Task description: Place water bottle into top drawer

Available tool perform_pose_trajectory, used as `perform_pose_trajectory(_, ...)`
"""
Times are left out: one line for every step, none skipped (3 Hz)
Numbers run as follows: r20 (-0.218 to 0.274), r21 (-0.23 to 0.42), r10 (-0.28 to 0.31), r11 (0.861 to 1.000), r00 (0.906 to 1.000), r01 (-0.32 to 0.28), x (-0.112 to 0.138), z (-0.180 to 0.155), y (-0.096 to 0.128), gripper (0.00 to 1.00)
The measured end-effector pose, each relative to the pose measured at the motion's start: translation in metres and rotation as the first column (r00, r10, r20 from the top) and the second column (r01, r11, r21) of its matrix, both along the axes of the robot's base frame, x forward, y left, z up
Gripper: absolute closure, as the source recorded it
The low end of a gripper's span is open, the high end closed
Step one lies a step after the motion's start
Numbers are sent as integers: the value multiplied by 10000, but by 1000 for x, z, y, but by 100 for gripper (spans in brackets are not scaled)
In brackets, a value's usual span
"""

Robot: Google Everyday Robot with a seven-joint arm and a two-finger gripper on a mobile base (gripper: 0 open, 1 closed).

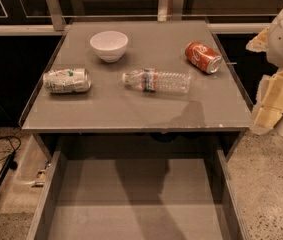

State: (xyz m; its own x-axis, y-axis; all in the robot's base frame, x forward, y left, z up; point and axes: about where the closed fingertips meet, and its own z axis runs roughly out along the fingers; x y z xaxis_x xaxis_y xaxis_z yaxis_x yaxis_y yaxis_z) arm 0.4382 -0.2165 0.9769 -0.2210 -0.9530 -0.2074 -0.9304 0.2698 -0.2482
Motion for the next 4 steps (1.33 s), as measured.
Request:
perform_pose_trajectory(208,-75,10,10000,9998,-8,5,3,2,0)
perform_pose_trajectory(708,114,347,9993,9969,-356,25,2,11,0)
perform_pose_trajectory(1280,701,761,9939,9888,-856,58,-13,21,0)
perform_pose_trajectory(1402,1187,963,9864,9854,-1133,80,-32,26,0)
